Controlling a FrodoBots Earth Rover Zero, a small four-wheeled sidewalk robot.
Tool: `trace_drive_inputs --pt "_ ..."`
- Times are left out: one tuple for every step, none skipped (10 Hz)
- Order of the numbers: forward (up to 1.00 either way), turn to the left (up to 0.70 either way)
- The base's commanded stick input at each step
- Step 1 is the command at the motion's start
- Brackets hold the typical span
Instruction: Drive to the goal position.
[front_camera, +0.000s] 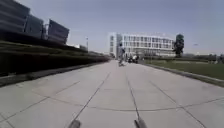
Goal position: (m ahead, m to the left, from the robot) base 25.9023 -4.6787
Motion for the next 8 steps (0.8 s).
trace_drive_inputs --pt "1.0 0.01" --pt "1.0 0.01" --pt "1.0 0.01" --pt "1.0 0.01" --pt "1.0 0.01" --pt "1.0 0.01" --pt "1.0 0.01" --pt "1.0 0.01"
